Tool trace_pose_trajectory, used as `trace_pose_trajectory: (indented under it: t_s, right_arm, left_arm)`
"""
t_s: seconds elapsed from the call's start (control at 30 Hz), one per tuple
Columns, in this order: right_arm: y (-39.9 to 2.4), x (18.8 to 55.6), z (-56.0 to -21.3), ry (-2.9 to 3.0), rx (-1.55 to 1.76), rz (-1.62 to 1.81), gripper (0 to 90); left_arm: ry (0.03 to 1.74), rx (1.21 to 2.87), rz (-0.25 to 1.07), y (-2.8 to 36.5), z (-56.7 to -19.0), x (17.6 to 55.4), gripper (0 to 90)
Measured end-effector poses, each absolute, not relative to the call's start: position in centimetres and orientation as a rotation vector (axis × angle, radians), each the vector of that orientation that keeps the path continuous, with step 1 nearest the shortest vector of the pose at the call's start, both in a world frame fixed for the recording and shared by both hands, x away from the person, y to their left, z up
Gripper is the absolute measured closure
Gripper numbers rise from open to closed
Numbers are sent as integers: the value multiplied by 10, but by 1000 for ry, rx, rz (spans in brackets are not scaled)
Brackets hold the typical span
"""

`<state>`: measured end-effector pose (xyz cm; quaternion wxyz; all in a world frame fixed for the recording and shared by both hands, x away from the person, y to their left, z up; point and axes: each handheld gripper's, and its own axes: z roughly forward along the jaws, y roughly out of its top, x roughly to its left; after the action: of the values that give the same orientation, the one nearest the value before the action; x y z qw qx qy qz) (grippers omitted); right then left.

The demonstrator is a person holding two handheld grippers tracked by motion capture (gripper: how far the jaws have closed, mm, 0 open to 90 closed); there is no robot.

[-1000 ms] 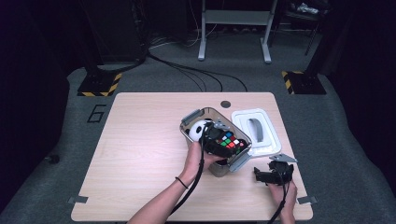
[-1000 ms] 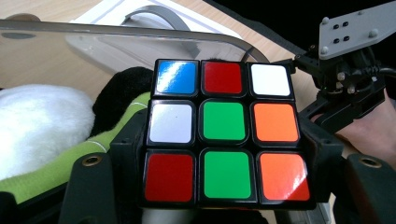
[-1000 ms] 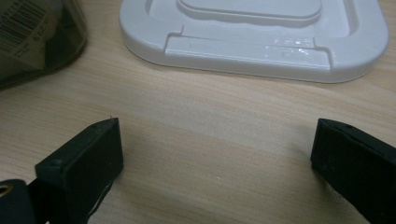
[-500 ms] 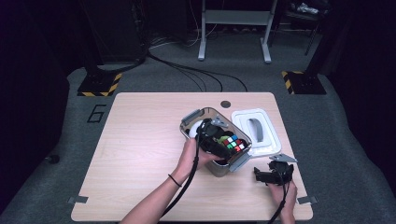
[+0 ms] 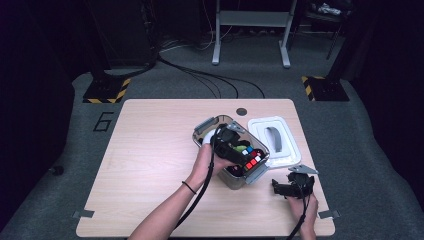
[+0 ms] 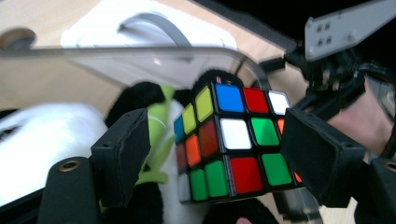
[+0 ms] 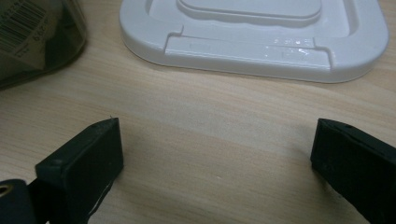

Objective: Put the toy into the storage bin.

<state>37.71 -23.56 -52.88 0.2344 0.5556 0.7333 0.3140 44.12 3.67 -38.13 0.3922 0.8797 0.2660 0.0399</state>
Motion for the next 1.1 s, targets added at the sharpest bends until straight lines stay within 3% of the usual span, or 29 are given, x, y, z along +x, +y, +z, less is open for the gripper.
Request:
trace_pose_trajectory:
  t_s: [0.27,0.47,0.77,1.1]
  right_arm:
    - [-236,377,-529,2010,1527,864,15]
    - [-236,377,-529,2013,1525,863,15]
    - [-236,377,-529,2013,1525,863,16]
    - [-236,377,-529,2013,1525,861,15]
  left_arm:
    - [681,2200,110,39,-384,440,239]
    - [719,2154,147,54,-376,439,148]
    - [829,2111,278,123,-373,428,100]
    - [1085,2061,407,221,-409,415,49]
